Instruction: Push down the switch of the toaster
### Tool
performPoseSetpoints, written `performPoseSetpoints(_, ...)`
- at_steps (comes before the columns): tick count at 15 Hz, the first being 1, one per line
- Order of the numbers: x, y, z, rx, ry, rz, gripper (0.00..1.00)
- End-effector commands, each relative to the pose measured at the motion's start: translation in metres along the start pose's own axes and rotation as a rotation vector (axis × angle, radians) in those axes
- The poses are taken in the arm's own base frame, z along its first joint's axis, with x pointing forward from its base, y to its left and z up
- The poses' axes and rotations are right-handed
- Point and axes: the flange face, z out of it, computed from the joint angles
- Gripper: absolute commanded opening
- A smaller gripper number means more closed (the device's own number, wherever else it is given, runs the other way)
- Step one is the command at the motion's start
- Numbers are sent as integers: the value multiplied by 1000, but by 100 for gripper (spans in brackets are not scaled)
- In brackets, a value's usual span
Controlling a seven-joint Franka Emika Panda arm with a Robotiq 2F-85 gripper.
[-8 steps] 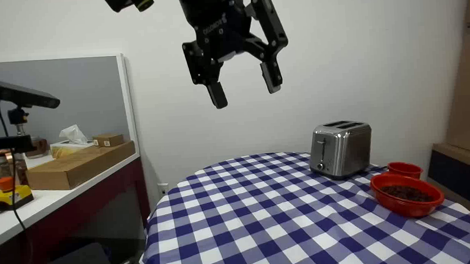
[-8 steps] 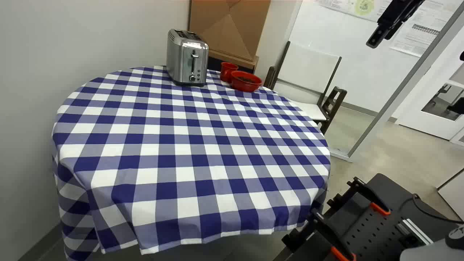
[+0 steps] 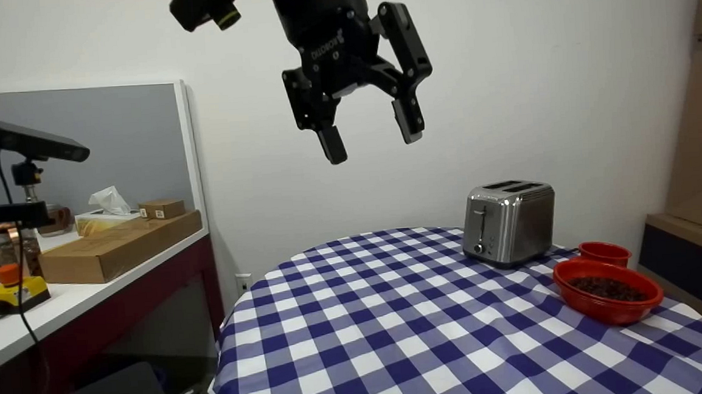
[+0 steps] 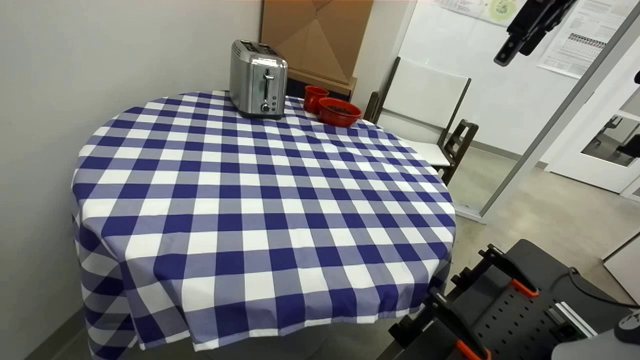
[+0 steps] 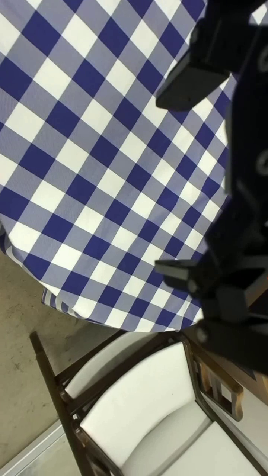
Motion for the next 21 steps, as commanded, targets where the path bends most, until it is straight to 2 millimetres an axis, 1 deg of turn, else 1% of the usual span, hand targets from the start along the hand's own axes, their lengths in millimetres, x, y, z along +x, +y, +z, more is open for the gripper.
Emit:
performPoseSetpoints(1, 55, -13, 23, -10, -30, 30, 100)
performPoseSetpoints(3, 82, -23, 32, -22, -48, 11, 100)
performPoseSetpoints(5, 114, -31, 42, -32, -69, 3, 100)
performPoseSetpoints(9, 188, -39, 53, -50, -76, -20, 100)
performPoseSetpoints(13, 257, -44, 63, -29, -28, 9, 100)
performPoseSetpoints(14, 273, -48, 67, -32, -6, 27, 100)
performPoseSetpoints(16, 301, -57, 71, -24, 30, 79, 100)
performPoseSetpoints(19, 334, -73, 79, -27, 68, 147, 100)
performPoseSetpoints(20, 343, -78, 84, -32, 76, 164, 92)
performPoseSetpoints(21, 351, -83, 88, -36, 80, 179, 73)
